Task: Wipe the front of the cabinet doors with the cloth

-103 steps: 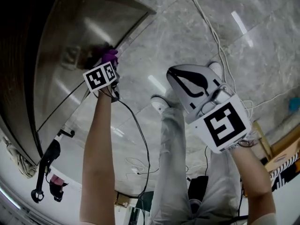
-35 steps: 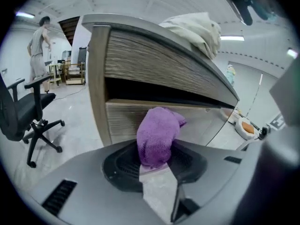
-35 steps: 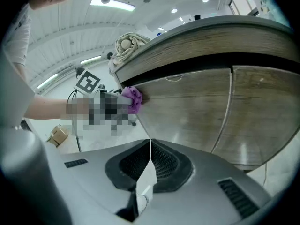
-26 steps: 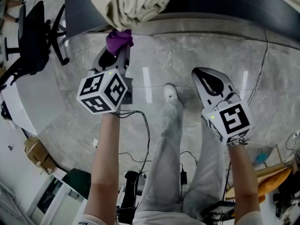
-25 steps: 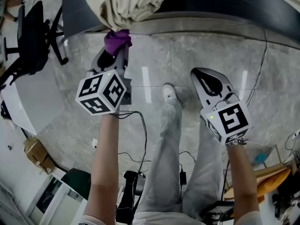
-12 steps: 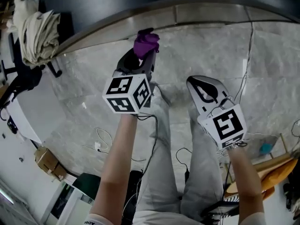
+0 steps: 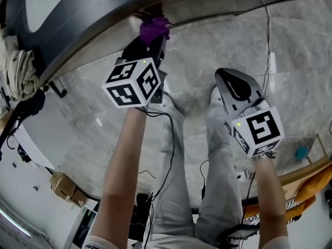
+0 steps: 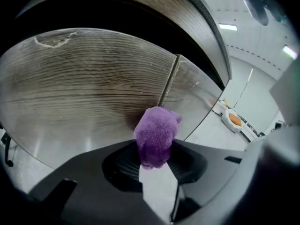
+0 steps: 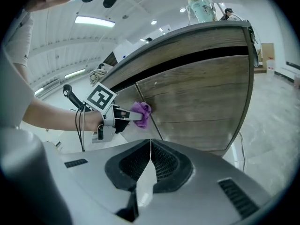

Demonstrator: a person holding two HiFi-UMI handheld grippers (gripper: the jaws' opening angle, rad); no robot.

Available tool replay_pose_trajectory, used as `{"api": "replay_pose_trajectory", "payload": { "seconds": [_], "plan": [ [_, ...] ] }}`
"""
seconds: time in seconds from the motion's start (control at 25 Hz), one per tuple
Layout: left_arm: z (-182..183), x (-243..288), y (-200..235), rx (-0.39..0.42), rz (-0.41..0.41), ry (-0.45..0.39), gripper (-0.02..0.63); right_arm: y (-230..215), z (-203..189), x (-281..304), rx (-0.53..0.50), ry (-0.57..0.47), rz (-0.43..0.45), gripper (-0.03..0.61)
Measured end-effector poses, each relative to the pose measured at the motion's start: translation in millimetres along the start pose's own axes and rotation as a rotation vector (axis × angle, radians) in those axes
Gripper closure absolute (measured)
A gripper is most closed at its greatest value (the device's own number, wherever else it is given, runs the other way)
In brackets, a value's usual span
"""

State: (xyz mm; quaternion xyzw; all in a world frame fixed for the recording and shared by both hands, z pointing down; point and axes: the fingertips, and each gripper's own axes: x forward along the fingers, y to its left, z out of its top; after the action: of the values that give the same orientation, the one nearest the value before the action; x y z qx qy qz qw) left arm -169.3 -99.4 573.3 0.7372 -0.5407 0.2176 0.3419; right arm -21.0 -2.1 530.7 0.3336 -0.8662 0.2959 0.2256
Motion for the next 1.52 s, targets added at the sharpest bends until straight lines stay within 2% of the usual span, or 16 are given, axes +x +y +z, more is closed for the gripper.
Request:
{"api": "replay_pose_trajectory", "payload": {
  "seconds": [0.12, 0.28, 0.72, 0.96, 1.16, 1.28, 1.4, 1.52],
  "plan": [
    [-4.8, -4.3, 11.6, 0.005, 0.010, 0.011, 0.472, -1.0, -2.5, -0.8, -0.003, 0.004, -0.014, 0.551],
    [-14.2, -23.4, 56.2, -0.038, 0.038, 0.015, 0.472, 22.1, 0.5, 22.1, -0.018, 0.011, -0.007, 0.551],
    [-42.5, -107.3, 200.1, -0.076, 0.161, 0.023, 0.474, 149.1, 33.6, 112.2, -0.110, 0.021, 0.134, 0.551],
    [-54.5, -137.0, 257.6, -0.123, 0.211, 0.008, 0.474, 191.3, 32.3, 146.5, -0.148, 0.053, 0.176, 0.551],
    [-60.8, -156.6, 287.3, -0.133, 0.263, -0.001, 0.474, 210.7, 26.9, 156.2, -0.179, 0.075, 0.207, 0.551],
    [-61.4, -167.9, 296.9, -0.168, 0.301, -0.027, 0.474, 211.5, 27.8, 153.7, -0.188, 0.071, 0.218, 0.551],
    [-68.9, -174.9, 293.9, -0.239, 0.315, -0.052, 0.474, 203.5, 26.5, 143.7, -0.173, 0.060, 0.215, 0.551],
    [-83.9, -170.0, 274.3, -0.283, 0.317, -0.038, 0.474, 188.5, 21.4, 128.8, -0.168, 0.063, 0.211, 0.551]
  ]
}}
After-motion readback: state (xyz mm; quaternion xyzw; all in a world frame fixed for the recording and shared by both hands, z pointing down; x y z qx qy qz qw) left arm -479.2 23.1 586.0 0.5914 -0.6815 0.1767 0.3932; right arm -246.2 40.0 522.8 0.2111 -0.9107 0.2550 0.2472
